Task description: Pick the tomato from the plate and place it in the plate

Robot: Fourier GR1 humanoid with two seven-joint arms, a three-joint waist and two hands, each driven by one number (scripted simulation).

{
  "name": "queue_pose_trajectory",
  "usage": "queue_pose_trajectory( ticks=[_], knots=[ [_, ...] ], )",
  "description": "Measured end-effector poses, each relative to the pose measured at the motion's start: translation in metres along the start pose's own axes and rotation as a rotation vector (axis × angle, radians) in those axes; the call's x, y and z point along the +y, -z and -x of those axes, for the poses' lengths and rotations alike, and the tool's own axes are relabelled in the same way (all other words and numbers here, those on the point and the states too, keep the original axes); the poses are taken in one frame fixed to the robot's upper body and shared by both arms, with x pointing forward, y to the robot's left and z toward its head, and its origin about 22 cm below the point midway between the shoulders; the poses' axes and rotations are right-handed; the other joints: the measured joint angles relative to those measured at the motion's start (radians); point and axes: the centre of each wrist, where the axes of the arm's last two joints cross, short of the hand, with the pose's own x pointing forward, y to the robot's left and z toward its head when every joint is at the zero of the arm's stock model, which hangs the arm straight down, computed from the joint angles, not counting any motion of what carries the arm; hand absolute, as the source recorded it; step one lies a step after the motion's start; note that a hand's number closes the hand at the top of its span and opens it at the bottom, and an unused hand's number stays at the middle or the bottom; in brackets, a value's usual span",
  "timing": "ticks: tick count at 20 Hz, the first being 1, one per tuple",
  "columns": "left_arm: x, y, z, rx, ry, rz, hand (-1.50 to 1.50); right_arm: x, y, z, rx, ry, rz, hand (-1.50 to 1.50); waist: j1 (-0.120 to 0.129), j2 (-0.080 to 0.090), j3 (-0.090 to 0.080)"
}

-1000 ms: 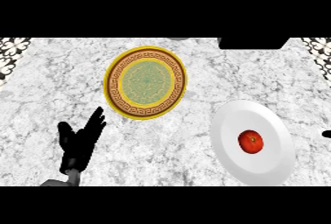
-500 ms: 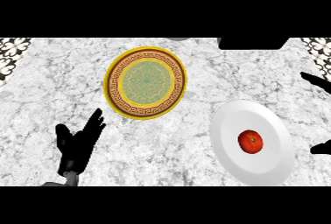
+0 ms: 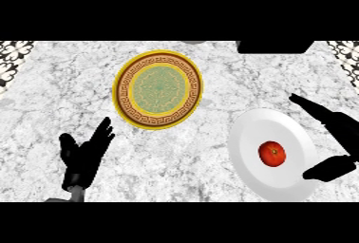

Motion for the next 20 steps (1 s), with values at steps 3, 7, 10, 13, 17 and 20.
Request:
queue_pose_trajectory(
  ticks=[3, 7, 10, 13, 17, 20],
  knots=[
    [0.003, 0.002, 0.004, -0.001, 0.000, -0.001, 0.00, 0.013, 0.003, -0.009, 0.020, -0.003, -0.039, -1.50, 0.000, 0.000, 0.001],
    [0.000, 0.000, 0.001, 0.009, 0.000, -0.004, 0.00, 0.022, 0.000, -0.013, 0.030, 0.008, -0.080, -1.50, 0.000, 0.000, 0.000],
    [0.000, 0.003, 0.002, 0.001, -0.007, 0.002, 0.00, 0.034, 0.001, -0.013, 0.029, 0.009, -0.091, -1.50, 0.000, 0.000, 0.001],
    [0.002, 0.000, 0.003, -0.003, 0.000, -0.001, 0.00, 0.046, 0.002, -0.015, 0.038, -0.005, -0.086, -1.50, 0.000, 0.000, 0.001],
    [-0.001, 0.003, 0.005, -0.008, -0.004, -0.006, 0.00, 0.057, 0.004, -0.013, 0.074, -0.056, -0.080, -1.50, 0.000, -0.001, 0.002],
    [0.007, 0.001, 0.007, -0.015, 0.000, -0.004, 0.00, 0.058, 0.010, -0.014, 0.103, -0.089, -0.073, -1.50, 0.001, 0.000, 0.002]
  ],
)
